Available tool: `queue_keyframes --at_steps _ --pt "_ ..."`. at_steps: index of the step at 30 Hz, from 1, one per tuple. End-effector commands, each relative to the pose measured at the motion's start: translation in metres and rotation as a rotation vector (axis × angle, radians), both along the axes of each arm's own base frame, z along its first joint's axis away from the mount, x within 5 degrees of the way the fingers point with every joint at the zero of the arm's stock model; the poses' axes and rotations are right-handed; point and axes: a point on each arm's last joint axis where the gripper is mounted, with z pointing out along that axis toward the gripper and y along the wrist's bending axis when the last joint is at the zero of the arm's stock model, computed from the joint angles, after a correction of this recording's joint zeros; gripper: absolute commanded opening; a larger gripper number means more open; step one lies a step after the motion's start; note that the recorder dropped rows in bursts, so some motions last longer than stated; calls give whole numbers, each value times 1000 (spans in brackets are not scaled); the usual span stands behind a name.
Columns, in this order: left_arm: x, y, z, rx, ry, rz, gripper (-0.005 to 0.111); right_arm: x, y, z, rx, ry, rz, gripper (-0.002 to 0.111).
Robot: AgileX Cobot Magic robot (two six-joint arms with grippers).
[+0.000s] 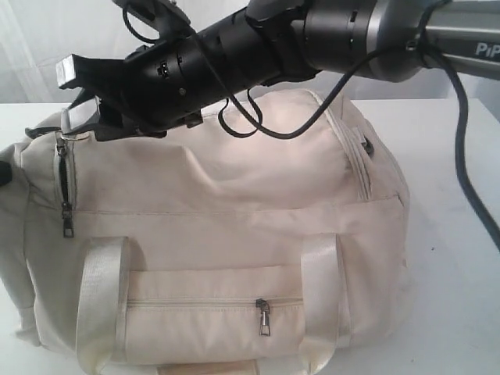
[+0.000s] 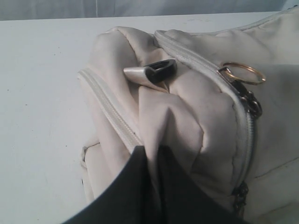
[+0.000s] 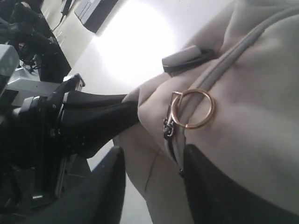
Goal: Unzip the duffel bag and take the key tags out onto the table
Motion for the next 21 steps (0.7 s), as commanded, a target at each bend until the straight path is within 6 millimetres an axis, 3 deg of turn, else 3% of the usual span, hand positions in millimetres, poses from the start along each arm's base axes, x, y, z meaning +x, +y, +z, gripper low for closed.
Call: queue_keyframes --at_steps 1,11,21 --pt "-1 0 2 18 -10 -6 0 6 4 -15 -24 81 -24 39" --pt "-1 0 2 18 -10 -6 0 18 19 -37 82 280 -125 39" --pt "-1 0 2 29 -16 -14 0 28 22 -37 156 332 -247 39"
